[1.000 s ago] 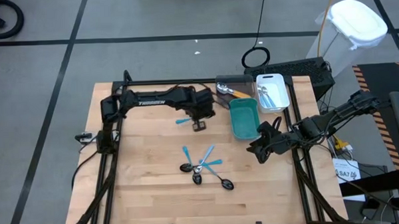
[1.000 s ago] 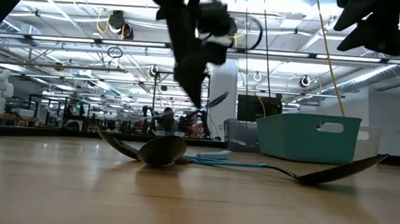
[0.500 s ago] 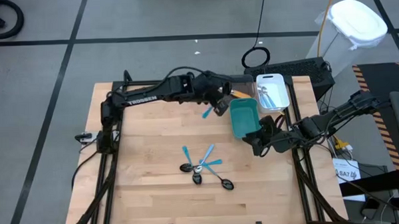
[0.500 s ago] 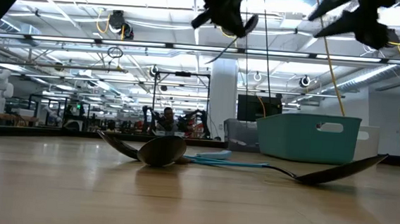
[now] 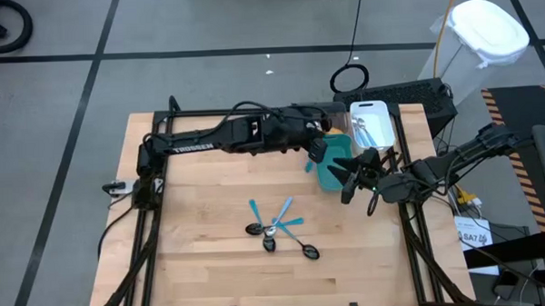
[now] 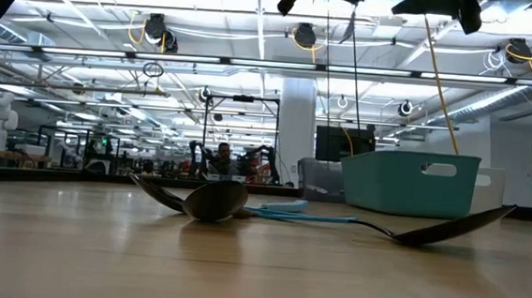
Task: Sort silverware by color (type)
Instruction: Put the blue spoon into the green bin
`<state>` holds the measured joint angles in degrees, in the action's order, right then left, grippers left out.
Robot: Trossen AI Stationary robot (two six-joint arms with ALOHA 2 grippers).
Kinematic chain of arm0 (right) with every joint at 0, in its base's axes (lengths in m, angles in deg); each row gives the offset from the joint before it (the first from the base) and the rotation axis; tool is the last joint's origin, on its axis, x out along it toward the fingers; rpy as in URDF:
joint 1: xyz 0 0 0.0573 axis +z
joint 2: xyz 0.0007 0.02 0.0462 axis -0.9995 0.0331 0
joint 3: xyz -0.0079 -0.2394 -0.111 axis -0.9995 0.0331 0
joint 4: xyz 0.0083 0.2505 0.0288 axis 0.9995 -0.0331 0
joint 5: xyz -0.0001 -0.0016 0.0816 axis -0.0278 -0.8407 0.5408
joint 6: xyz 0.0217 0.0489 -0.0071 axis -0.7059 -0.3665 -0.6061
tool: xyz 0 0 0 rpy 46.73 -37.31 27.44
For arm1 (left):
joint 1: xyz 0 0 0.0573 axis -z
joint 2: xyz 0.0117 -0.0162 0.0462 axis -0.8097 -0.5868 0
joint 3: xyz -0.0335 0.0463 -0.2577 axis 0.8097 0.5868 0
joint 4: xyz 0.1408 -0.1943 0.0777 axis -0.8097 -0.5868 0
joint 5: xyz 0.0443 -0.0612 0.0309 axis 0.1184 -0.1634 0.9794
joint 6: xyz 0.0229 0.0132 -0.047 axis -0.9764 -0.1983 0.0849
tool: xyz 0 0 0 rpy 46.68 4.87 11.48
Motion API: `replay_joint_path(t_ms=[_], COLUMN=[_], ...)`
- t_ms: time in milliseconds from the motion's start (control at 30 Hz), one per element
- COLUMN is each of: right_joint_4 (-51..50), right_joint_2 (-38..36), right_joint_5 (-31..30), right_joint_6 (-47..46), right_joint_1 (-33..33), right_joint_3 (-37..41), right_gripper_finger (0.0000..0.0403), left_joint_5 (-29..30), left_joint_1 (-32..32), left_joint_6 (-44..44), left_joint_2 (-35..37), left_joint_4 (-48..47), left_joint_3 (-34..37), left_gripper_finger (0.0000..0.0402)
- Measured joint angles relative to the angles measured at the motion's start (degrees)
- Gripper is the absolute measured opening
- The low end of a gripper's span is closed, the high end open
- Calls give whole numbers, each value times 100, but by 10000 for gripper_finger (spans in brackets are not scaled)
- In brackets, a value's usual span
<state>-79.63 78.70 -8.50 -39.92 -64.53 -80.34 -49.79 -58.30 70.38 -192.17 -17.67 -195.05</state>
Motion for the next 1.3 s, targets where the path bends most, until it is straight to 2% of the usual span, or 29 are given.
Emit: replay_joint_path(t_ms=[167,333,600,767,967,1300], right_joint_4=[3,1,-26,-39,-100,-144], right_joint_2=[0,0,31,31,30,28], right_joint_5=[-9,-37,-9,-2,0,203], right_joint_6=[112,184,268,269,269,237], right_joint_1=[0,-4,-135,-264,-364,-448], right_joint_3=[1,1,1,1,1,0], right_gripper_finger=[142,153,209,209,162,20], left_joint_5=[238,640,737,739,746,876], left_joint_1=[142,252,260,263,276,361], left_joint_6=[191,189,173,85,183,207], left_joint_2=[0,0,0,-39,-111,-109], left_joint_4=[689,838,1285,1605,1620,1731], left_joint_3=[0,0,0,0,-3,-2], left_gripper_finger=[5,5,5,5,5,5])
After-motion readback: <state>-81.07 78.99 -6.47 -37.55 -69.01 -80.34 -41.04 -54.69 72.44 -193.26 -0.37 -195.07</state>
